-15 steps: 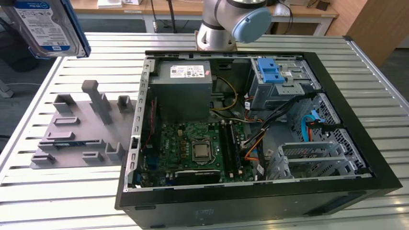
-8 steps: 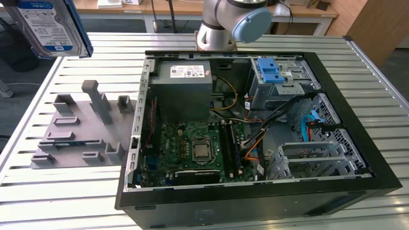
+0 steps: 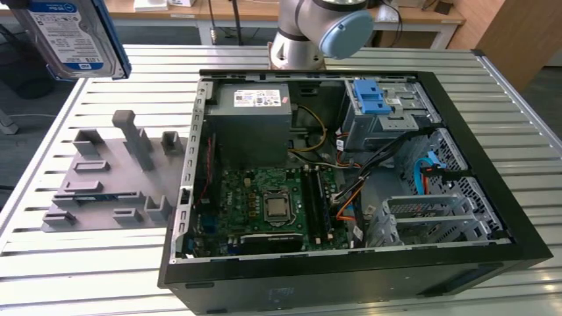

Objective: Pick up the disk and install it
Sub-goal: 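Pick up the disk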

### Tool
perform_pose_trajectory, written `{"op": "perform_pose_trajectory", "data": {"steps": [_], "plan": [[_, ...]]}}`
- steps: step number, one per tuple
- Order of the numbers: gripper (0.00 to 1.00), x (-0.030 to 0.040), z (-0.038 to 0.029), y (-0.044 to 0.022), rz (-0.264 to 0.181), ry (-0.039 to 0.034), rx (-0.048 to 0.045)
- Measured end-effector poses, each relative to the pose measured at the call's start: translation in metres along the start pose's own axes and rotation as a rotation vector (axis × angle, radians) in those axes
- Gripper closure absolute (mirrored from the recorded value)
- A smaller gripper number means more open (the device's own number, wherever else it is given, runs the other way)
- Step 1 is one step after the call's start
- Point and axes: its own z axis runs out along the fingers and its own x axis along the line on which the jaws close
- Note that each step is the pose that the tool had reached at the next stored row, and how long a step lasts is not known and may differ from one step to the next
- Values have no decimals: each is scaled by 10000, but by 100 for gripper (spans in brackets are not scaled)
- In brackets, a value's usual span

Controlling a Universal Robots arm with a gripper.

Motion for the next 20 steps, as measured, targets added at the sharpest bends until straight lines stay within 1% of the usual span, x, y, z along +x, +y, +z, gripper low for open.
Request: {"op": "perform_pose_trajectory", "data": {"steps": [10, 16, 20], "plan": [[64, 3, 1, -60, 0, -1, 1], [64, 46, -1, -66, 0, 0, 0], [64, 50, -13, -66, 1, -1, 0]]}}
